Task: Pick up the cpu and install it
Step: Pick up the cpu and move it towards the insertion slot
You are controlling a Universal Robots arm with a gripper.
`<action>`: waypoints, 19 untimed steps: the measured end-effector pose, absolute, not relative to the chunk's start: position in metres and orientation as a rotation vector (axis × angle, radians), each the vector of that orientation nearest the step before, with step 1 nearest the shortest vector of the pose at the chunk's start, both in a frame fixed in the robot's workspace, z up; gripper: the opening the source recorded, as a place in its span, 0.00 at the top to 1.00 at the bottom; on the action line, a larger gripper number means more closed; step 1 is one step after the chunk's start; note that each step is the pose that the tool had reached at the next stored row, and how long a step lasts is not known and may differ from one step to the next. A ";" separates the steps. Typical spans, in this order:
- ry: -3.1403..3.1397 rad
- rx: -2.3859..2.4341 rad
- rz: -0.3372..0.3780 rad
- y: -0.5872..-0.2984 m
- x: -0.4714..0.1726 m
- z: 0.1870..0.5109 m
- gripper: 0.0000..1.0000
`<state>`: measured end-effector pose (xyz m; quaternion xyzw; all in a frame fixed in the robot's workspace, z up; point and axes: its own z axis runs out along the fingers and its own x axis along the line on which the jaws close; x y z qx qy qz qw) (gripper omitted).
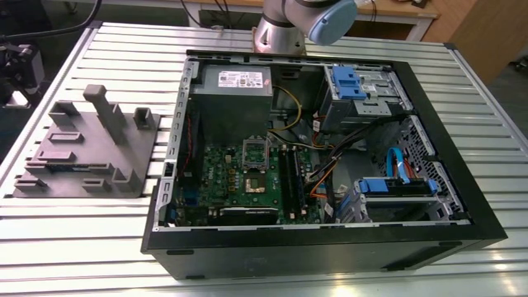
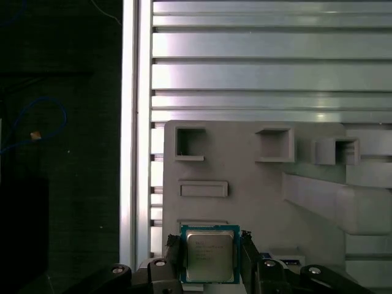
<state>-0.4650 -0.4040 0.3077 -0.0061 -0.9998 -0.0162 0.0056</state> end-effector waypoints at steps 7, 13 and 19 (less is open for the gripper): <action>-3.130 -0.019 -0.051 -0.404 -0.465 0.315 0.53; -3.130 -0.019 -0.051 -0.404 -0.465 0.323 0.53; -3.130 -0.019 -0.051 -0.404 -0.465 0.332 0.53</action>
